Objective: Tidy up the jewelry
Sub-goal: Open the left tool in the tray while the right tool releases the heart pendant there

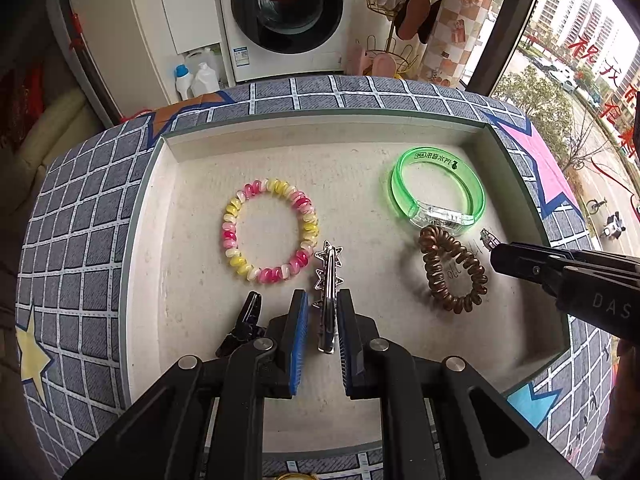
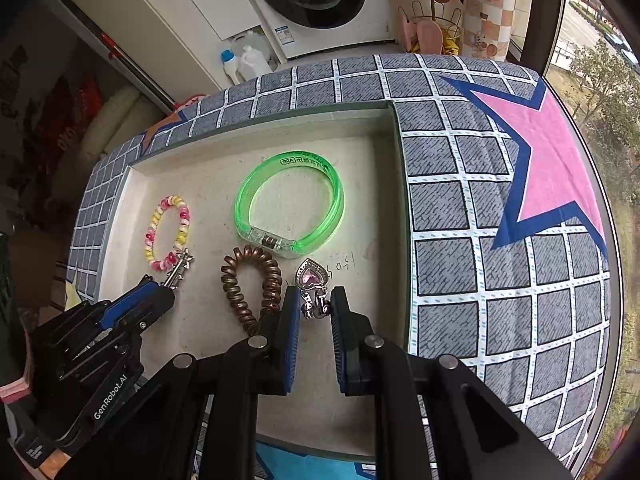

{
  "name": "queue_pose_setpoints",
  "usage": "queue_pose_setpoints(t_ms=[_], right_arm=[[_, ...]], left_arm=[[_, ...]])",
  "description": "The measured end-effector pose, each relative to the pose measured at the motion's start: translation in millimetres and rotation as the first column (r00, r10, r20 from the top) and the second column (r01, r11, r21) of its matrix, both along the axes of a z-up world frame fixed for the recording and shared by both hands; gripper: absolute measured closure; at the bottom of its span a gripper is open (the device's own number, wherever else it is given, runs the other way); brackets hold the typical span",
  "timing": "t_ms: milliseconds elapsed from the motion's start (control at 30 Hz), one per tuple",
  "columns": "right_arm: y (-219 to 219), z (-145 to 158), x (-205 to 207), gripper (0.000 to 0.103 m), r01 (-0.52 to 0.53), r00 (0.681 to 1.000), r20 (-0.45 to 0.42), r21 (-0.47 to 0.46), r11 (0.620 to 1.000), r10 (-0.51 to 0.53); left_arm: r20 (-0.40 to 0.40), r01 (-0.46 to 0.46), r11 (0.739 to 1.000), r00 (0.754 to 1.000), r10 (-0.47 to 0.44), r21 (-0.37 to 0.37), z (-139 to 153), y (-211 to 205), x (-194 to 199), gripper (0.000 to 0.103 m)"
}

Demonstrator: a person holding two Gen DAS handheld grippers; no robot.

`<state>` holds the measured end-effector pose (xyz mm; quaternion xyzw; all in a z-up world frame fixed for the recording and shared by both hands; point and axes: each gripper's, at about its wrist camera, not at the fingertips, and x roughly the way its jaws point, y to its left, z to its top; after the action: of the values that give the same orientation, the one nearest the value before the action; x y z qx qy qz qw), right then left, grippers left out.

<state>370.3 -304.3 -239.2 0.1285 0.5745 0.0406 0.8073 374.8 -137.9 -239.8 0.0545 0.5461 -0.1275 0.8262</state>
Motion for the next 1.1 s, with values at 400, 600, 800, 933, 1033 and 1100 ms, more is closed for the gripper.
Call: queue_pose_setpoints(t_ms=[400, 600, 800, 933, 1033, 1100], right_arm=[[2.8, -10.1, 1.6, 0.084, -0.017, 1.000, -0.016, -0.005, 1.000, 0.017], [-3.9, -2.6, 0.3, 0.061, 0.011, 1.000, 0.001, 0.066, 0.998, -0.011], [-7.7, 18.8, -8.5, 0.053, 0.041, 0.998, 0.044, 0.114, 0.993, -0.046], [-9.8, 34.2, -19.1, 0.051, 0.057, 0.995, 0.068, 0.133, 0.989, -0.067], [-9.9, 44.7, -28.7, 0.042, 0.067, 0.993, 0.086, 0.146, 0.987, -0.080], [-8.9, 50.3, -36.9, 0.040, 0.071, 0.992, 0.095, 0.150, 0.986, -0.086]], left_arm=[[0.012, 0.008, 0.997, 1.000, -0.009, 0.082, -2.8, -8.0, -1.3, 0.076], [0.044, 0.009, 0.998, 0.999, -0.012, 0.069, 11.5, -6.9, -5.5, 0.075], [0.088, 0.005, 0.999, 0.996, -0.010, 0.050, 33.0, 0.2, -15.5, 0.074], [0.167, -0.047, 0.999, 0.985, 0.043, 0.019, 55.2, 17.8, -29.2, 0.000], [0.177, -0.052, 0.998, 0.983, 0.049, 0.016, 66.1, 28.9, -38.5, 0.000], [0.186, -0.063, 0.998, 0.981, 0.057, 0.024, 71.1, 36.8, -47.7, 0.000]])
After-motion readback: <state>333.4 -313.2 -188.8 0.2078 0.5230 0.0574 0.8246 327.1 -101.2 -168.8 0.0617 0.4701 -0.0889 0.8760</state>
